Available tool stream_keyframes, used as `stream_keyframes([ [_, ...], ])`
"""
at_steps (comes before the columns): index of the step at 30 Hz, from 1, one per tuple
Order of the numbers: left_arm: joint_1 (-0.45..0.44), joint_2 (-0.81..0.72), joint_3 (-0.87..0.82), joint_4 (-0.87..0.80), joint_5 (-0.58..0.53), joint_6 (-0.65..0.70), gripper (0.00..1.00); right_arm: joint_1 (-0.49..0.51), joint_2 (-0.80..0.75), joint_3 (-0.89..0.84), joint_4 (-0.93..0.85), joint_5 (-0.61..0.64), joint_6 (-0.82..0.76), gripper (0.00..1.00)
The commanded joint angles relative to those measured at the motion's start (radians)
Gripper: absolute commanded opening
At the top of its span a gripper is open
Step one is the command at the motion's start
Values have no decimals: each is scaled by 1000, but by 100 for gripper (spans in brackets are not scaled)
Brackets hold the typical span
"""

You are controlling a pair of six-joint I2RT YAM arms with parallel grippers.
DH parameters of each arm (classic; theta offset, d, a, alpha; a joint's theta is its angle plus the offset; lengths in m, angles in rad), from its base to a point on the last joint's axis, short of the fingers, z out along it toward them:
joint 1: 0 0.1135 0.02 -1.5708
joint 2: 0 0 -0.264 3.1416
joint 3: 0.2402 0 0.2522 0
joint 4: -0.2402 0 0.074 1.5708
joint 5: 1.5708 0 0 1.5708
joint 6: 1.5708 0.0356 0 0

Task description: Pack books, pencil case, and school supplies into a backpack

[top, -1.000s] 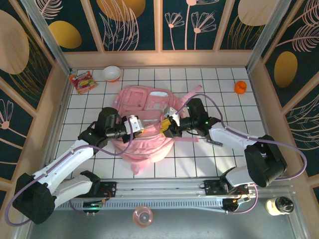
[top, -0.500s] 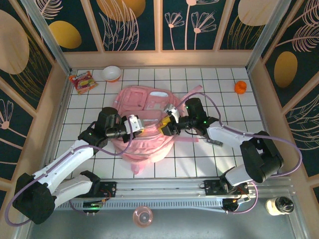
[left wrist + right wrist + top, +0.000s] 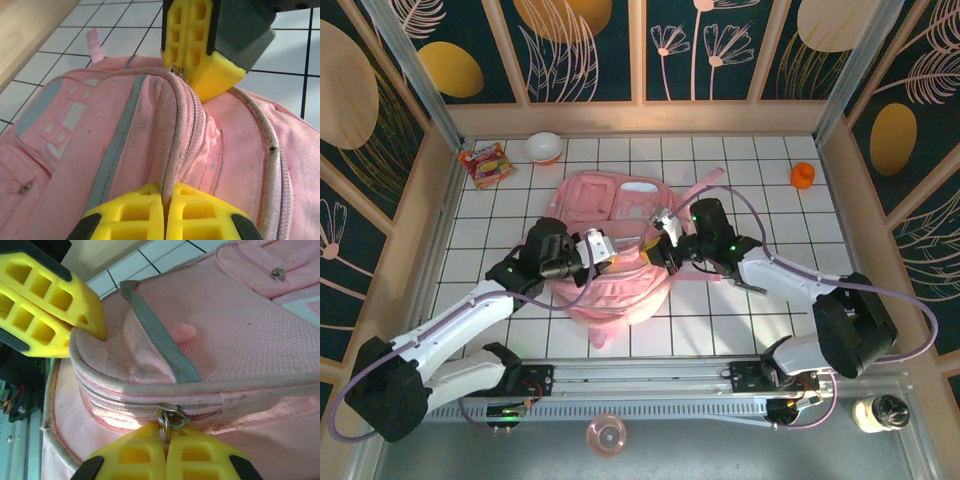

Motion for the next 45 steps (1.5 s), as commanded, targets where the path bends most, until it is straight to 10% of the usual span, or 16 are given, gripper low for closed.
stream_keyframes([
  [1, -46, 53, 79, 205, -114, -77, 0, 89, -57, 45, -57, -46, 48, 0],
  [15, -116, 221, 213, 242, -189, -248, 1, 95, -176, 96, -242, 92, 397, 0],
  [26, -117, 242, 208, 88, -496, -132, 0, 21, -108, 255, -535, 0, 552, 0],
  [33, -117, 239, 182, 248, -211, -221, 0, 70, -46, 310, -461, -52, 626, 0],
  [38, -115, 234, 117, 348, -205, -230, 0, 16, -45, 285, -491, -37, 634, 1],
  [45, -99, 160, 22, 359, -158, -93, 0, -127, -113, 206, -502, -78, 691, 44],
])
